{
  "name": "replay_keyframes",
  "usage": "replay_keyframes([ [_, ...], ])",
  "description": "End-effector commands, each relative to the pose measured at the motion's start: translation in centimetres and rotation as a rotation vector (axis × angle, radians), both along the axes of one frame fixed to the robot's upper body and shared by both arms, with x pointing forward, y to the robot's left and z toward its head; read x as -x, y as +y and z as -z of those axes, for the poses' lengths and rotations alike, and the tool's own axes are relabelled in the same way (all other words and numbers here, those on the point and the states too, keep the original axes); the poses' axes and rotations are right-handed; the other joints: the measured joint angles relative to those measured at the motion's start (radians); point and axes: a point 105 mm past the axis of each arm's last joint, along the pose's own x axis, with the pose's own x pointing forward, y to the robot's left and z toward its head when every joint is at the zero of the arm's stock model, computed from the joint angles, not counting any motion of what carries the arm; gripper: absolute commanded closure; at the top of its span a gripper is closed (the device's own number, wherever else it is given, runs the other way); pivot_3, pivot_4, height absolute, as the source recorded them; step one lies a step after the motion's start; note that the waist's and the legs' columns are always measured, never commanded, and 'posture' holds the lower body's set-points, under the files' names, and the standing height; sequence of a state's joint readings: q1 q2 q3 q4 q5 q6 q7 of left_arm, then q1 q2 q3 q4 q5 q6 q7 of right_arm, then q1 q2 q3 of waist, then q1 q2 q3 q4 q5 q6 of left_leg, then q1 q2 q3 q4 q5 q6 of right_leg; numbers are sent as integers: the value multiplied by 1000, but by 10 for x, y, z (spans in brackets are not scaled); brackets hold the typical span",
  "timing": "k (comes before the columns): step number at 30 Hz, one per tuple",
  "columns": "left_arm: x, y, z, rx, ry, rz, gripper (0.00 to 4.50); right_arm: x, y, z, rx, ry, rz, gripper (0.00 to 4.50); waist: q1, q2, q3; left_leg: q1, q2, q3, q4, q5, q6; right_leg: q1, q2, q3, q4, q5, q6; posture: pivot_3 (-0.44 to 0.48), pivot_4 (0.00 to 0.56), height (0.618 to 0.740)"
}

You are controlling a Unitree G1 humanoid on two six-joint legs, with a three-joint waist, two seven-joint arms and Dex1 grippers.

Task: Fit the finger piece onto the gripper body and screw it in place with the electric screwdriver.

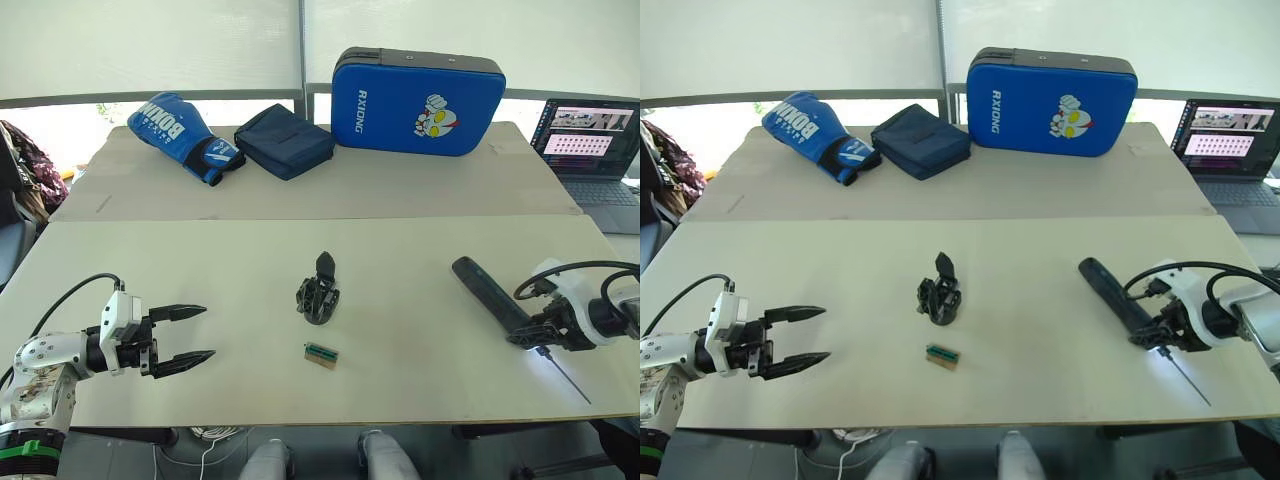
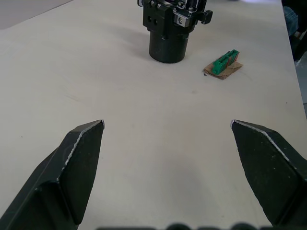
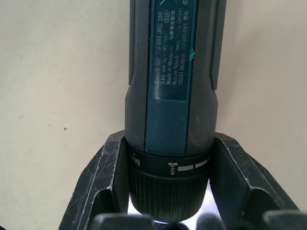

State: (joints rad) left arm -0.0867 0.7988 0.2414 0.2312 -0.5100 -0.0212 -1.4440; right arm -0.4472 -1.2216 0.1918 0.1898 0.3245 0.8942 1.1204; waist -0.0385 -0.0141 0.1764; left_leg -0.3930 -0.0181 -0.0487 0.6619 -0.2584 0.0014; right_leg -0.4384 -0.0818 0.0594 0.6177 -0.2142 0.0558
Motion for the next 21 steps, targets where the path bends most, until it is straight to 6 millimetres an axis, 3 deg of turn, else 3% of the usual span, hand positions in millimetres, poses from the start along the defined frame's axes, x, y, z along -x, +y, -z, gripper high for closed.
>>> replay_keyframes([
  [1,-5,3,-11,-41,-41,-19,0,-7,-7,-18,25,-77,-2,921,0,0,0,0,0,0,0,0,0,0,0,0,1,0,0,0,150,740],
  [4,-10,7,-12,-69,-47,-59,0,-4,-12,-33,24,-117,-24,33,1,0,0,1,0,0,0,0,0,0,0,0,5,0,0,0,150,740],
  [7,-12,16,-13,-100,-69,-109,0,2,-7,-57,-23,-229,-148,33,7,0,0,2,0,-1,0,0,0,0,0,0,7,0,0,0,150,740],
  [12,-11,35,-13,-185,-113,-188,0,32,43,-96,-210,-594,-608,33,5,-1,0,4,1,0,0,0,0,2,4,1,7,0,-1,0,150,740],
  [15,-13,42,-9,-199,-119,-235,0,43,71,-97,-267,-759,-758,33,2,-2,0,8,2,-1,0,0,0,5,5,2,8,0,-1,0,150,740],
  [21,-14,36,-8,-205,-153,-225,0,52,110,-78,-343,-801,-902,33,3,-2,0,17,1,-1,0,0,0,14,4,3,8,0,-1,0,150,740],
])
